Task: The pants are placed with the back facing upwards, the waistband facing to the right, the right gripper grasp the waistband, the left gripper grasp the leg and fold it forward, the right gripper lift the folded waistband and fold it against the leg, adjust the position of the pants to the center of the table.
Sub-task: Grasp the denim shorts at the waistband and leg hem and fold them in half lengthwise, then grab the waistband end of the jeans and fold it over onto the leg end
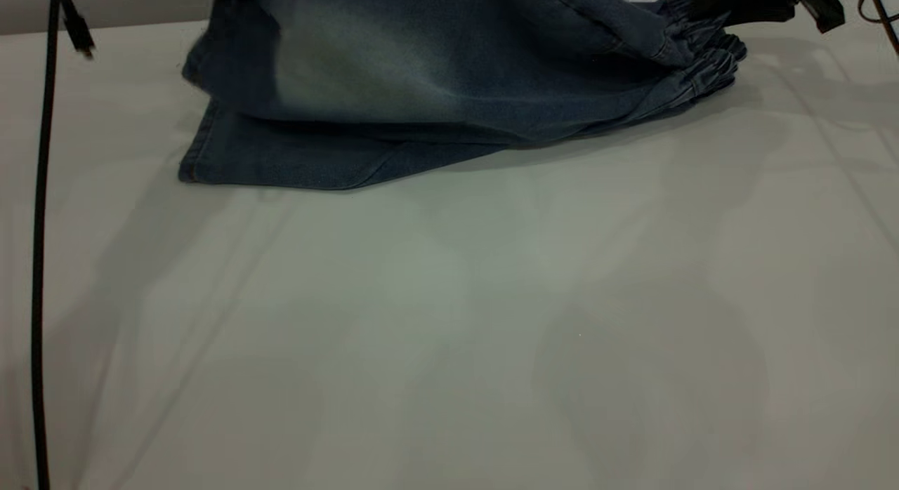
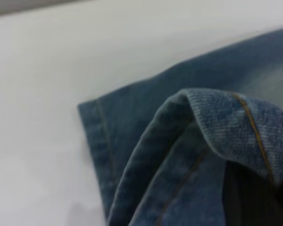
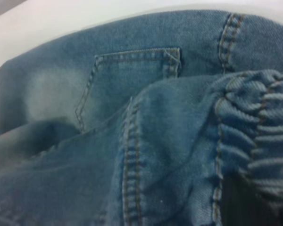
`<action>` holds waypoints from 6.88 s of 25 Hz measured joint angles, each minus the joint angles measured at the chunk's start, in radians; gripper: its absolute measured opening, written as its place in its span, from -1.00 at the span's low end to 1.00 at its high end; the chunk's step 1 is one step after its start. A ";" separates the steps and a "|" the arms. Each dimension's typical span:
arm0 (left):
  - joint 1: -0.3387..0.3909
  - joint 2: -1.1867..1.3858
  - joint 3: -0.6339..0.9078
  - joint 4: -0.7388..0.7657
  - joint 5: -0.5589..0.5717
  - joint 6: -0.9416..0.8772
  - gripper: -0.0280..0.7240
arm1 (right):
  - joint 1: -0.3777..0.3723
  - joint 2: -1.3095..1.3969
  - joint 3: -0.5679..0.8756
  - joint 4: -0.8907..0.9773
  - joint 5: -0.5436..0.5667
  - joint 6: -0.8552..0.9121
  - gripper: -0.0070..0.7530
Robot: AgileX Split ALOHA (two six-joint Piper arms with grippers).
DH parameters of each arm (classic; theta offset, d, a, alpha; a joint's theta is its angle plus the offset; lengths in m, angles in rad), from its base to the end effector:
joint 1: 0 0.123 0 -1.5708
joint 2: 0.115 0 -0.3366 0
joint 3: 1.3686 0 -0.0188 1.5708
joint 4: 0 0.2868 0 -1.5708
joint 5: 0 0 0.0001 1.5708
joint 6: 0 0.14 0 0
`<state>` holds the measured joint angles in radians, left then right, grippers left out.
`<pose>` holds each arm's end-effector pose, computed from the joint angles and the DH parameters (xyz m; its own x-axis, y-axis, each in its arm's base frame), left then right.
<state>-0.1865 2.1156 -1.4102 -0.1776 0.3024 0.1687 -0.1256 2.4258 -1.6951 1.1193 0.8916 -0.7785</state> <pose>0.5253 -0.1066 0.1271 -0.7797 0.1461 -0.6089 0.2159 0.9755 -0.0424 0.5680 0.0271 0.0655 -0.9199 0.2130 -0.3292 -0.0782 0.7230 0.6864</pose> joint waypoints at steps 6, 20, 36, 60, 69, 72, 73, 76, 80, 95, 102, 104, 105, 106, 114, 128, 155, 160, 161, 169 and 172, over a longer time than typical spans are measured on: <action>0.038 0.046 0.000 0.001 0.028 -0.019 -0.73 | 0.000 -0.002 0.000 0.005 0.004 0.004 -0.88; 0.046 0.045 -0.129 0.020 0.102 -0.019 -0.73 | -0.010 -0.004 -0.100 0.001 0.030 0.082 0.68; 0.044 0.137 -0.229 0.056 0.209 -0.020 -0.54 | -0.014 -0.004 -0.148 -0.051 0.105 0.116 0.59; -0.045 0.054 -0.230 0.044 0.280 0.006 0.57 | -0.014 0.033 -0.147 -0.295 0.206 0.400 0.58; -0.048 0.054 -0.230 0.042 0.325 -0.026 0.56 | -0.014 0.149 -0.146 -0.144 0.231 0.218 0.58; -0.048 0.054 -0.230 0.040 0.348 -0.027 0.56 | -0.022 0.164 -0.146 -0.058 0.200 0.157 0.58; -0.048 0.054 -0.230 0.040 0.356 -0.028 0.56 | -0.023 0.166 -0.146 -0.043 0.188 0.145 0.58; -0.048 0.055 -0.230 0.040 0.358 -0.032 0.56 | -0.031 0.174 -0.146 -0.008 0.166 0.122 0.58; -0.048 0.055 -0.230 0.036 0.357 -0.032 0.56 | -0.035 0.174 -0.147 0.007 0.122 0.114 0.57; -0.048 0.055 -0.230 0.035 0.341 -0.047 0.56 | -0.033 0.178 -0.147 0.047 0.055 0.033 0.22; -0.052 0.058 -0.273 0.035 0.356 -0.047 0.56 | -0.031 0.178 -0.147 0.048 0.104 0.005 -0.70; -0.067 0.060 -0.304 0.032 0.358 -0.047 0.56 | -0.031 0.178 -0.147 0.051 0.122 0.004 -0.74; -0.079 0.064 -0.328 0.037 0.368 -0.047 0.56 | -0.031 0.178 -0.147 0.051 0.128 0.004 -0.74; -0.091 0.069 -0.352 0.046 0.383 -0.047 0.56 | -0.031 0.178 -0.147 0.051 0.132 0.004 -0.74; -0.177 0.237 -0.621 0.084 0.591 -0.074 0.56 | -0.031 0.178 -0.147 0.051 0.163 0.004 -0.74; -0.187 0.560 -0.951 0.147 0.793 -0.104 0.56 | -0.030 0.138 -0.147 0.050 0.191 0.000 -0.74; -0.187 0.597 -1.003 0.151 0.821 -0.089 0.51 | 0.176 -0.015 -0.151 0.238 0.330 -0.089 -0.74; -0.185 0.591 -1.147 0.195 0.920 -0.071 0.51 | 0.175 -0.014 -0.151 0.238 0.328 -0.089 -0.74; -0.183 0.584 -1.172 0.227 0.920 -0.087 0.51 | 0.175 -0.013 -0.151 0.238 0.330 -0.089 -0.74; -0.123 0.569 -1.150 0.361 0.921 -0.139 0.51 | 0.175 -0.013 -0.157 0.238 0.328 -0.087 -0.74; -0.104 0.559 -1.112 0.321 0.919 -0.131 0.51 | 0.175 -0.013 -0.157 0.245 0.329 -0.087 -0.74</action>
<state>-0.2906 2.6747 -2.5218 0.1429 1.2217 0.0372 0.0496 2.4123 -1.8523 1.3643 1.2204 -0.8653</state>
